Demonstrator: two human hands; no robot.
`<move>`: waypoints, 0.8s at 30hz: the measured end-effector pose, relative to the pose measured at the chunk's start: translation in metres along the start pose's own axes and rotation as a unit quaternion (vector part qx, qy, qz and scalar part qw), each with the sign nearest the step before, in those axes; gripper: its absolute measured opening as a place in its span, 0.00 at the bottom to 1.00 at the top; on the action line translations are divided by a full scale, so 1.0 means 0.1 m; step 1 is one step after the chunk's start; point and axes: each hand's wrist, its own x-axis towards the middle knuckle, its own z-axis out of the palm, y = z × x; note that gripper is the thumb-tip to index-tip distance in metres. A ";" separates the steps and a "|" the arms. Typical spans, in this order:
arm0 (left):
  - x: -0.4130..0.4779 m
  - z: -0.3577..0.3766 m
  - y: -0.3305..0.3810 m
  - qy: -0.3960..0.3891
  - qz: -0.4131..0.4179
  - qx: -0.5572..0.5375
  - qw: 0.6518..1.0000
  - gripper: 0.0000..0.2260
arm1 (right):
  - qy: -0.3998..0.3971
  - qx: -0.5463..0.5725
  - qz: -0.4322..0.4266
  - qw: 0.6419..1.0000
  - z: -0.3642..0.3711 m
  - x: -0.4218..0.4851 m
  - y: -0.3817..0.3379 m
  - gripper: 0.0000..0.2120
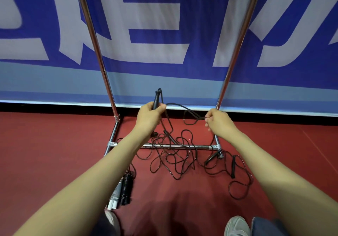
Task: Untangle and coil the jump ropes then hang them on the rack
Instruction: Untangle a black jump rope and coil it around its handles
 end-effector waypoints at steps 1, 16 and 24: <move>0.03 -0.05 -0.03 0.016 -0.010 0.074 0.997 0.04 | 0.015 0.034 0.001 0.999 -0.01 0.00 -0.03 0.05; -0.12 0.12 -0.01 -0.123 0.077 0.175 0.974 0.06 | -0.021 0.173 -0.148 0.974 -0.06 -0.25 -0.57 0.03; -0.01 0.05 0.07 0.029 0.025 -0.040 0.998 0.04 | -0.140 -0.043 -0.103 0.984 -0.01 -0.12 -0.26 0.07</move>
